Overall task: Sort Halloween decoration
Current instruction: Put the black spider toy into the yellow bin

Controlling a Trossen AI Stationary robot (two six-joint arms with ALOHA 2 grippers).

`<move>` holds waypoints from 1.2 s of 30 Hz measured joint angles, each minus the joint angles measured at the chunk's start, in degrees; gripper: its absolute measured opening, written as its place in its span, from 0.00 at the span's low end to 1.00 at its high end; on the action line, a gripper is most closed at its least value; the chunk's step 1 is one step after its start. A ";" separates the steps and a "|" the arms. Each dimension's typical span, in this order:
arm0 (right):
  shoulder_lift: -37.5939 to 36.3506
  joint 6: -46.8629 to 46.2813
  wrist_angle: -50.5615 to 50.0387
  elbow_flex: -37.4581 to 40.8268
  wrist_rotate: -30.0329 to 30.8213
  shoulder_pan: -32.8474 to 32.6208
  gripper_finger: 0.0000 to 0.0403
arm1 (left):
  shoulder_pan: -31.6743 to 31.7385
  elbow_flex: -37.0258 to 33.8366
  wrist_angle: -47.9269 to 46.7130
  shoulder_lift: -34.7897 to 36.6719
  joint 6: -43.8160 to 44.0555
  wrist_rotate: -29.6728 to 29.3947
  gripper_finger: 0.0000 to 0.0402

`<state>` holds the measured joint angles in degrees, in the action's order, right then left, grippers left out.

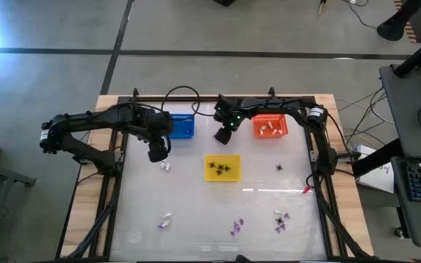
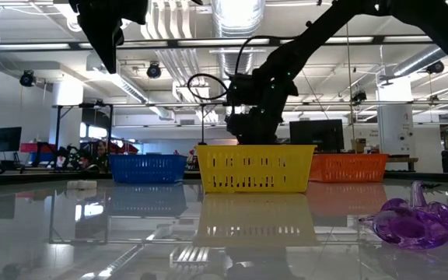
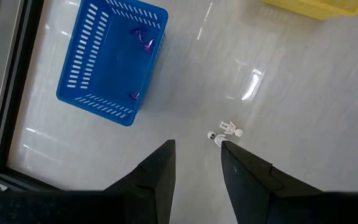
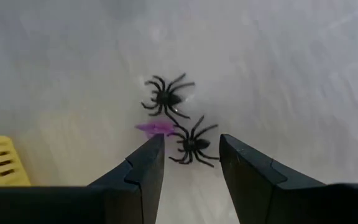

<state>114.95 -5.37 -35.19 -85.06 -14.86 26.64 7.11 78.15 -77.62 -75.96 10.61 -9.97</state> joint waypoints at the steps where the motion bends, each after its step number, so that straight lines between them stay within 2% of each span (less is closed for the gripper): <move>1: 0.31 -0.05 -0.31 0.00 0.01 -0.09 0.36 | 0.00 0.00 0.00 0.00 0.00 0.00 0.28; 9: 1.10 -0.60 -1.05 0.15 1.48 -0.53 0.36 | 0.02 0.00 0.02 0.00 0.24 0.00 0.28; 14: 1.90 -2.31 -1.32 0.13 6.20 -0.68 0.34 | 0.00 0.00 0.02 0.00 0.48 0.00 0.28; 17: 2.13 -3.07 -1.49 0.13 6.28 -0.62 0.31 | 0.00 0.00 0.04 0.00 0.48 0.02 0.28; 21: 2.15 -4.70 -1.62 0.13 6.74 -0.62 0.25 | 0.01 0.00 0.02 0.00 0.71 0.02 0.28; 29: 2.17 -4.52 -1.96 0.16 6.94 -0.55 0.06 | 0.01 0.00 0.02 0.00 2.59 0.02 0.28; 36: 1.29 -4.52 -2.56 0.26 4.67 -0.44 0.02 | 0.01 0.00 0.02 0.00 2.58 0.02 0.28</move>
<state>116.24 -9.89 -37.75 -84.79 -10.19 26.20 7.12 78.15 -77.60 -75.96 13.19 -9.95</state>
